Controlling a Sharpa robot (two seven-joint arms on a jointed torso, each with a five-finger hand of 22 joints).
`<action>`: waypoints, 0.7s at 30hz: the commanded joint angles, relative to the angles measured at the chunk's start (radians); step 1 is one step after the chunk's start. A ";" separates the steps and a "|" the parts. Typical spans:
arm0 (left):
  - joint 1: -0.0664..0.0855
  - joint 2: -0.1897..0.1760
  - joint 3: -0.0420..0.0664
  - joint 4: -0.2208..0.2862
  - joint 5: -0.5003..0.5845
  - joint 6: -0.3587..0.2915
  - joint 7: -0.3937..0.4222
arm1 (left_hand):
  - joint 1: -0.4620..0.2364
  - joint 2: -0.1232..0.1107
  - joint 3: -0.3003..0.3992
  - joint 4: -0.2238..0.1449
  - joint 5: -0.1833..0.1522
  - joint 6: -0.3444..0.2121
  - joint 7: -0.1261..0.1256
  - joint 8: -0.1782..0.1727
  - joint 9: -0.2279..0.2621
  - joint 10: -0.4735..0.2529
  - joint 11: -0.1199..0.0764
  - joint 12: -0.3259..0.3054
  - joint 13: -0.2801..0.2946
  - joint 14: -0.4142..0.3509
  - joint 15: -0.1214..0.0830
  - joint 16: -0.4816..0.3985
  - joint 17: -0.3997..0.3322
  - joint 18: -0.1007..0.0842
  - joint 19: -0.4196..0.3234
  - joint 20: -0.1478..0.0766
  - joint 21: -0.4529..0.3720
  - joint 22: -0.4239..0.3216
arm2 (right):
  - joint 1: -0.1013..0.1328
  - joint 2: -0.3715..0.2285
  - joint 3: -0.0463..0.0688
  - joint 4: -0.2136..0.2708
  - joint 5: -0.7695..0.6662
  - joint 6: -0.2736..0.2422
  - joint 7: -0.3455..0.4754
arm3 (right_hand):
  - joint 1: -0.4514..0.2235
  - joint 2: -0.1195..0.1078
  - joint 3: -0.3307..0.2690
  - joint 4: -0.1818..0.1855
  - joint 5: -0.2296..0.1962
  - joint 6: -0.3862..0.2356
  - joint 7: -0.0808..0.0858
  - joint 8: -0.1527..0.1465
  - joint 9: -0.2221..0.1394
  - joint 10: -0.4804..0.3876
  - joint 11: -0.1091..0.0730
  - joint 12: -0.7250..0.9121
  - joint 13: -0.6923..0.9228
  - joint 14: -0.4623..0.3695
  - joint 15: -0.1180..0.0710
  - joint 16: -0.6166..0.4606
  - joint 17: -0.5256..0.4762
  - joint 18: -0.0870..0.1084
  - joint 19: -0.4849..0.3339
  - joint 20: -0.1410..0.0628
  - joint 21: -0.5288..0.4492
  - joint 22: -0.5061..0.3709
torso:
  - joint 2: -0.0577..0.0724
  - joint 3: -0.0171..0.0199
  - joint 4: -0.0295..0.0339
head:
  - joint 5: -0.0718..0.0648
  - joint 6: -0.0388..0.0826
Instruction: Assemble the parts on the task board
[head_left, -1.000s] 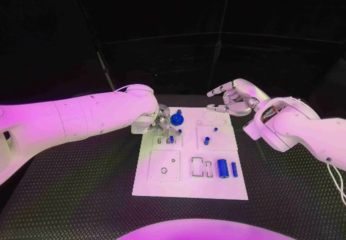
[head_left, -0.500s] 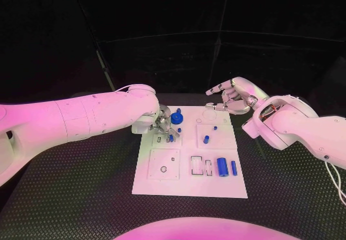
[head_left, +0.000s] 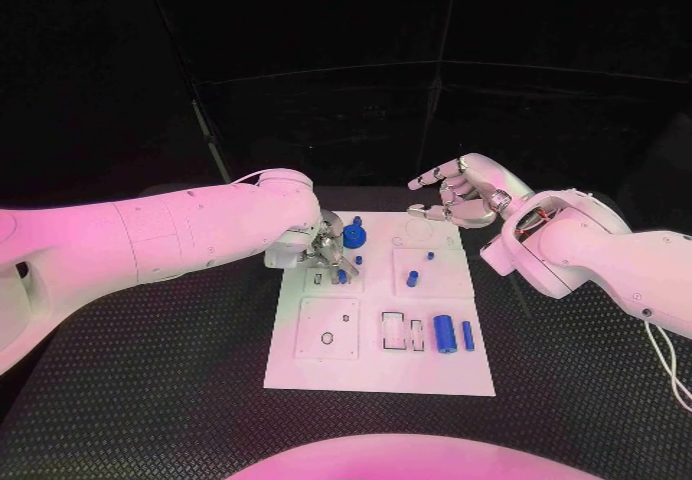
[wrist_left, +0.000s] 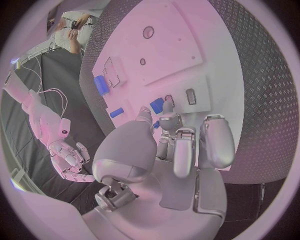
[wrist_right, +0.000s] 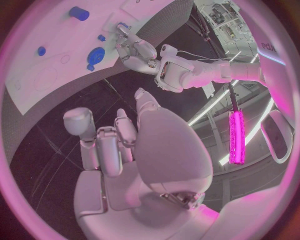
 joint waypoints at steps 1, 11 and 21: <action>0.001 0.001 0.000 0.000 -0.005 0.011 -0.006 | 0.014 0.000 0.000 -0.008 -0.005 -0.006 -0.001 0.005 0.002 -0.004 -0.003 0.004 0.001 0.107 -0.006 0.006 0.263 -0.012 0.005 -0.002 0.006 0.002 | 0.002 0.002 0.001 -0.001 -0.002 -0.006 0.007 | 0.006 0.007 0.002 -0.008 0.002 0.006 -0.004 0.006 0.002 -0.005 0.000 -0.001 -0.001 0.075 -0.007 -0.004 0.134 0.011 -0.005 0.000 -0.007 -0.002 | 0.000 -0.0001 -0.0005 | 0.001 -0.001; 0.001 0.002 0.000 0.001 0.004 0.010 -0.006 | 0.032 0.009 0.009 -0.021 -0.005 -0.009 -0.001 0.010 0.009 -0.004 -0.003 0.004 0.002 0.107 -0.007 0.006 0.263 -0.012 0.004 -0.002 0.007 0.004 | 0.002 0.009 0.001 -0.008 -0.002 -0.003 0.005 | 0.007 0.007 0.002 -0.008 0.002 0.006 -0.004 0.006 0.002 -0.005 0.000 -0.001 -0.001 0.075 -0.007 -0.004 0.134 0.011 -0.005 0.000 -0.007 -0.003 | 0.000 -0.0001 -0.0002 | 0.003 -0.006; 0.001 0.002 0.000 0.004 0.013 0.013 -0.006 | 0.049 0.016 0.021 -0.034 -0.005 -0.012 -0.001 0.013 0.014 -0.003 -0.003 0.005 0.003 0.107 -0.007 0.006 0.263 -0.012 0.004 -0.002 0.010 0.008 | 0.002 0.013 0.001 -0.013 -0.002 0.003 0.003 | 0.007 0.008 0.003 -0.008 0.003 0.007 -0.004 0.006 0.002 -0.005 0.000 -0.001 -0.001 0.075 -0.007 -0.005 0.133 0.012 -0.006 0.000 -0.008 -0.004 | 0.000 0.0005 -0.0008 | 0.006 -0.010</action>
